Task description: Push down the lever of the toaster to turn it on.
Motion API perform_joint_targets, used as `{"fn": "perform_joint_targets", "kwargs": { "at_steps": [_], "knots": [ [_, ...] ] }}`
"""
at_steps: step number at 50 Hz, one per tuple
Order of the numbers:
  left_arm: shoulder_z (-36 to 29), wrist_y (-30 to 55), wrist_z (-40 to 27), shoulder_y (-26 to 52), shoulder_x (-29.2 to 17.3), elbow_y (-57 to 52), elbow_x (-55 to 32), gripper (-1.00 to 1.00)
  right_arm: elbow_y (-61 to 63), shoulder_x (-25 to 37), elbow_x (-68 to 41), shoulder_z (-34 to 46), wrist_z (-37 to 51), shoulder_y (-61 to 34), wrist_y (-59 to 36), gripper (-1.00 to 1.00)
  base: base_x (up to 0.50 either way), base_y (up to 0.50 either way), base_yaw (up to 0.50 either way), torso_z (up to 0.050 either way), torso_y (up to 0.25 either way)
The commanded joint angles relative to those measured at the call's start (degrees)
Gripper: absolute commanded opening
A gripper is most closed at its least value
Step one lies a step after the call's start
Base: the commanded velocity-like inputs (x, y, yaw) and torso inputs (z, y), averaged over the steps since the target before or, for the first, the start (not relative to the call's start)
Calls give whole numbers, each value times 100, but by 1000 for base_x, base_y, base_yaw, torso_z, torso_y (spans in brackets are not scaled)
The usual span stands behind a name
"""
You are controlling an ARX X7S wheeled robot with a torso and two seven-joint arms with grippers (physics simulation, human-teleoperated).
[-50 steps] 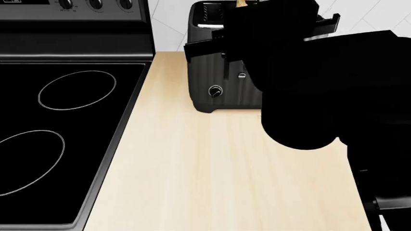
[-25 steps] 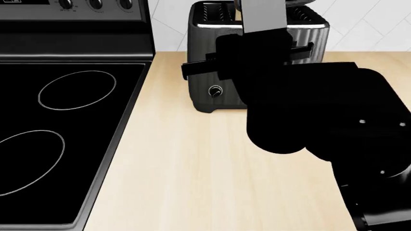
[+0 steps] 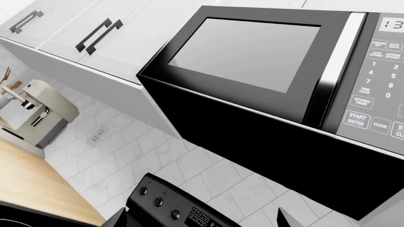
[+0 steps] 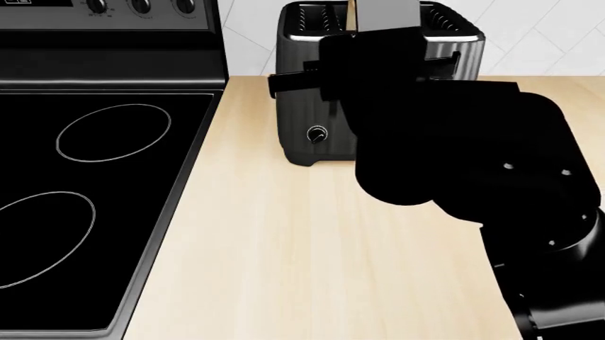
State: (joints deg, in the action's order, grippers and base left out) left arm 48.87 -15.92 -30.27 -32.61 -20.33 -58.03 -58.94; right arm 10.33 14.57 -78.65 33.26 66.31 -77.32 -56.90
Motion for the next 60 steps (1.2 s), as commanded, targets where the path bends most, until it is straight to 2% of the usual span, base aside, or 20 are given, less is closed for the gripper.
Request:
{"fn": "perform_joint_targets", "kwargs": {
  "at_steps": [1,60],
  "knots": [
    [-20,-34,-11,-16,-18,8,11,100,-202,-27,158,88,-58,-114,40,-100,0,0,0,0,0],
    [-88,-176,-84,-88,-101,20,57,100,-614,-51,677,597,-434,473,483,-100,0,0,0,0,0]
  ]
}}
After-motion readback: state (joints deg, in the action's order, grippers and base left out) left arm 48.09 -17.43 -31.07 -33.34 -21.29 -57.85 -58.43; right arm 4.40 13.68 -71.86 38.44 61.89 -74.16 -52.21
